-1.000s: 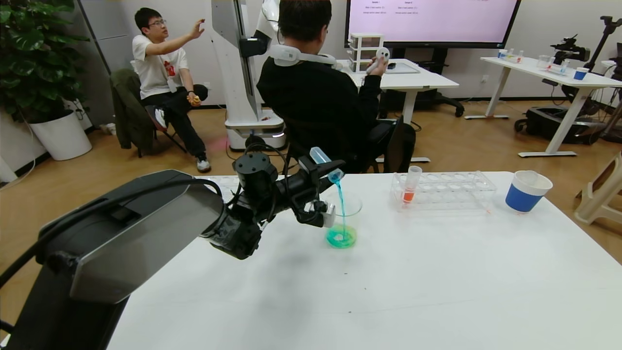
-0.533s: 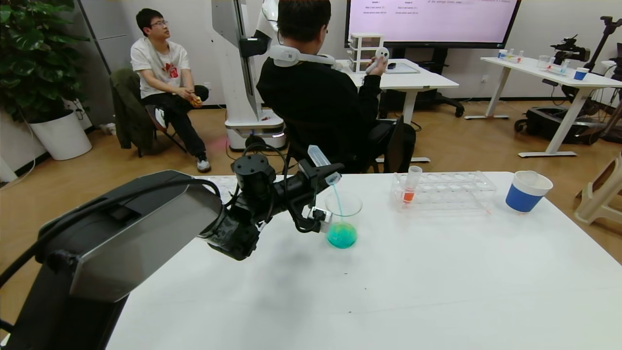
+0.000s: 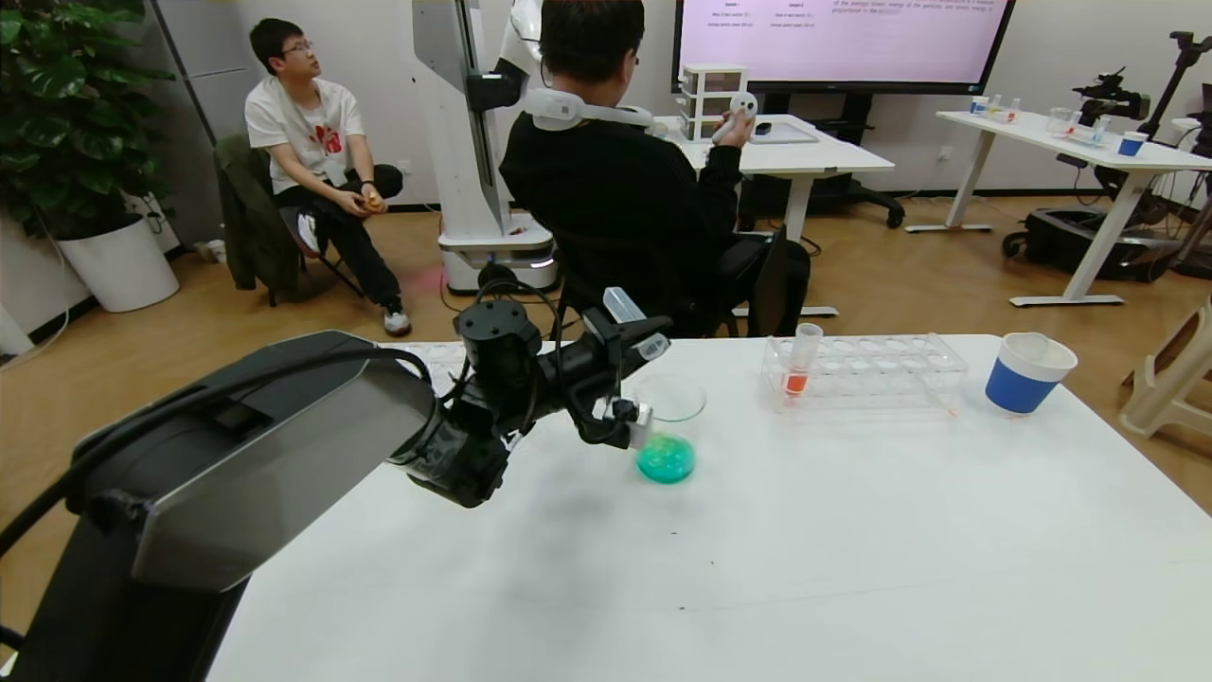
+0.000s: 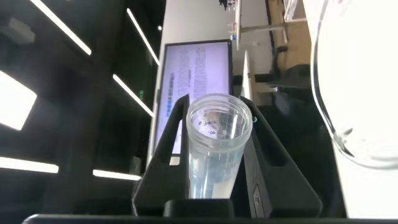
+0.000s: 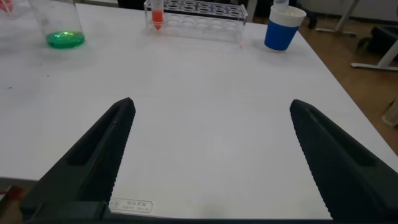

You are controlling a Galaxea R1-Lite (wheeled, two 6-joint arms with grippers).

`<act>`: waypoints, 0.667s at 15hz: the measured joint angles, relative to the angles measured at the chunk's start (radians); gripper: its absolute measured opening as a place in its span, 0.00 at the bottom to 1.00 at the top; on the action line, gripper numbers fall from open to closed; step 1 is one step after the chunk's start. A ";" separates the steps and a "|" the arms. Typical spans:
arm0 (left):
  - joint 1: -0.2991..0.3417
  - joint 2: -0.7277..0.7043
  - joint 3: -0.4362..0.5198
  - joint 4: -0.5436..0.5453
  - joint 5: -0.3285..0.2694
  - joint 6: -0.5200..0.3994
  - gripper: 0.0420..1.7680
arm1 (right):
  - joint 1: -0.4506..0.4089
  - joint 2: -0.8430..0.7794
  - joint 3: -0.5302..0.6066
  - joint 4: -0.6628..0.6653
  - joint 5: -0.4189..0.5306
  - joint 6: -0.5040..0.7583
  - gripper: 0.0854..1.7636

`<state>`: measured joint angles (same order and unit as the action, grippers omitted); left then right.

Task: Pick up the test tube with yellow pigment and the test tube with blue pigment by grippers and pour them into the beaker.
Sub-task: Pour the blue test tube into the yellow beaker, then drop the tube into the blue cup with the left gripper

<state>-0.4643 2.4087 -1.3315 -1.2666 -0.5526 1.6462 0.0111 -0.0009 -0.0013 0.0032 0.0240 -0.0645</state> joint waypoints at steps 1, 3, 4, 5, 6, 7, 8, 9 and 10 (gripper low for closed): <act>-0.004 -0.007 0.001 0.001 0.020 -0.091 0.28 | 0.000 0.000 0.000 0.000 0.000 0.000 0.98; -0.020 -0.032 0.012 -0.016 0.129 -0.335 0.28 | 0.000 0.000 0.000 0.000 0.000 0.000 0.98; -0.033 -0.047 0.020 -0.047 0.244 -0.453 0.28 | 0.000 0.000 0.000 0.000 0.000 0.000 0.98; -0.051 -0.064 0.027 -0.080 0.392 -0.564 0.28 | 0.000 0.000 0.000 0.000 0.000 0.000 0.98; -0.071 -0.080 0.033 -0.097 0.534 -0.662 0.28 | 0.000 0.000 0.000 0.000 0.000 0.000 0.98; -0.091 -0.094 0.033 -0.103 0.679 -0.756 0.28 | 0.000 0.000 0.000 0.000 0.000 0.000 0.98; -0.109 -0.107 0.023 -0.099 0.830 -0.864 0.28 | 0.000 0.000 0.000 0.000 0.000 0.000 0.98; -0.121 -0.117 0.007 -0.080 0.943 -0.977 0.28 | 0.000 0.000 0.000 0.000 0.000 0.000 0.98; -0.130 -0.127 -0.010 -0.040 1.026 -1.077 0.28 | 0.000 0.000 0.000 0.000 0.000 0.000 0.98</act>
<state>-0.5945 2.2821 -1.3413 -1.3070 0.4738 0.5696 0.0109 -0.0009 -0.0013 0.0032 0.0240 -0.0645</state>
